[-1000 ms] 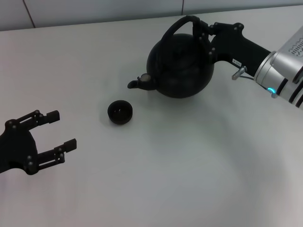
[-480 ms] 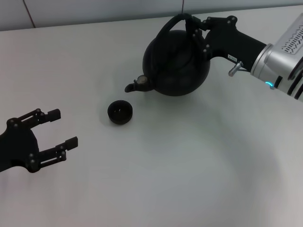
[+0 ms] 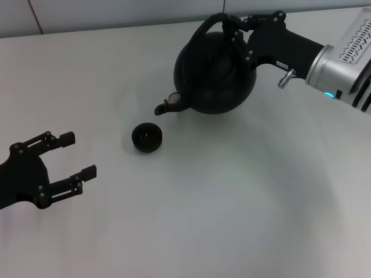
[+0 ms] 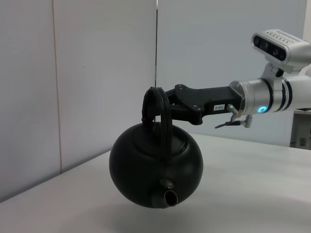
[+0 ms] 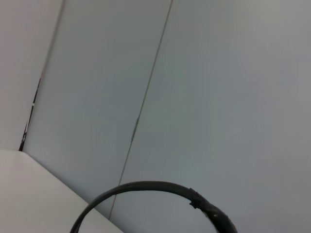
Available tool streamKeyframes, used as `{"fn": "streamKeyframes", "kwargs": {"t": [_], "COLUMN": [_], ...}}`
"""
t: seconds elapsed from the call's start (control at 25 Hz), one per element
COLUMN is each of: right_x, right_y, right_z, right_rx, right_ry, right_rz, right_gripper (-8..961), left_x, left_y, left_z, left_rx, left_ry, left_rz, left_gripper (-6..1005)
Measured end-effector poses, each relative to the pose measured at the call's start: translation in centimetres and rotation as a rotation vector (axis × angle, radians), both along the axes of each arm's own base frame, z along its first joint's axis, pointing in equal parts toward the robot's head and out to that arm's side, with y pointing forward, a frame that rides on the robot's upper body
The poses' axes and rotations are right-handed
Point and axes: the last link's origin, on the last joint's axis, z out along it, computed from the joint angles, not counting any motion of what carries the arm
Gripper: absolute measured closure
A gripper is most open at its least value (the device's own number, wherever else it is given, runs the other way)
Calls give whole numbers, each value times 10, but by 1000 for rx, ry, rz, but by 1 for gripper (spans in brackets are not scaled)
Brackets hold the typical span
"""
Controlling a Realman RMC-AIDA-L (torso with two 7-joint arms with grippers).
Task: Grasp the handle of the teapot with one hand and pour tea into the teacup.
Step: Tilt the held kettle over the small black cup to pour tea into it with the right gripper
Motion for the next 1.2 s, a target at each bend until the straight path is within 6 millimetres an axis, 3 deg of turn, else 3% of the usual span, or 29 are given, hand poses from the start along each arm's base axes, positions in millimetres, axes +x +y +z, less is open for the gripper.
{"fn": "streamKeyframes", "kwargs": {"t": [1.2], "right_x": [-26], "right_y": [18], "right_z": [-4], "right_rx": [14], "right_ry": [-132], "right_rz": [121], "right_gripper": [859], "left_x": [-1], "left_y": [7], "left_z": [-2], "left_rx": [18], "left_ry": [24], "left_rz": [17], "left_gripper": [217]}}
